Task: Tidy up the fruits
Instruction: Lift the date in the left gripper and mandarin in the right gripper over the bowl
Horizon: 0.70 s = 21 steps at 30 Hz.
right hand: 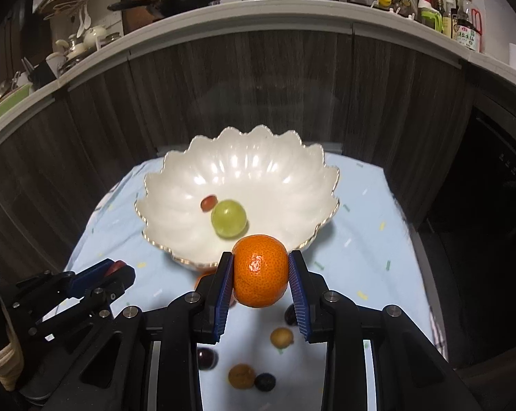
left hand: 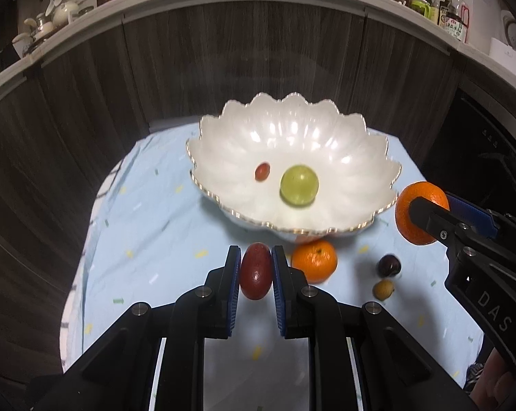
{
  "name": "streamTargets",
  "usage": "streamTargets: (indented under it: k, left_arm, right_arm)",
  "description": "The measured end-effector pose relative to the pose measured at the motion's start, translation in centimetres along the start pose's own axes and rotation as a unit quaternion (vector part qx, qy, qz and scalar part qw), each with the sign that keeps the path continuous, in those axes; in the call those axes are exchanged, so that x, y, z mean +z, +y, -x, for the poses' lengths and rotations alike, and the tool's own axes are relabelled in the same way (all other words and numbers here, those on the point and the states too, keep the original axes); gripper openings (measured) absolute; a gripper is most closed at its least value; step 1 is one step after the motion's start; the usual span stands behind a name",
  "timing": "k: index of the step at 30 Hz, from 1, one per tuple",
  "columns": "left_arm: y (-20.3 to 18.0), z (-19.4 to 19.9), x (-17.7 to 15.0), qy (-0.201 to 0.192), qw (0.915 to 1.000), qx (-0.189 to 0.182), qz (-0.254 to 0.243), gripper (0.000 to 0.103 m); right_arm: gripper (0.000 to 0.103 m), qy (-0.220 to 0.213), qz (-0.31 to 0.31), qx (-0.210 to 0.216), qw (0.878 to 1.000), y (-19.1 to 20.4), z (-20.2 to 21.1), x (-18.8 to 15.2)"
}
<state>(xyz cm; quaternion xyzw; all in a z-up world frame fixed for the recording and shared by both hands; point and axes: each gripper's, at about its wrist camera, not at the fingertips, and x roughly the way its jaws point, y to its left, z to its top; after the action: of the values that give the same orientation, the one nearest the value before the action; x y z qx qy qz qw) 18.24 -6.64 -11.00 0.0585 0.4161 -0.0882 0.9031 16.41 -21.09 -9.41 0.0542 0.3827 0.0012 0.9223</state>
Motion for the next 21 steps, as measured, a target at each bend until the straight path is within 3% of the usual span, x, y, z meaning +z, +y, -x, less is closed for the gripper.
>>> streamTargets:
  k: [21]
  left_arm:
    - [-0.3, -0.8, 6.6, -0.026, 0.9997, 0.0, -0.004, 0.019]
  right_arm:
    - [0.033, -0.033, -0.002, -0.011, 0.999, -1.5, -0.5, 5.0]
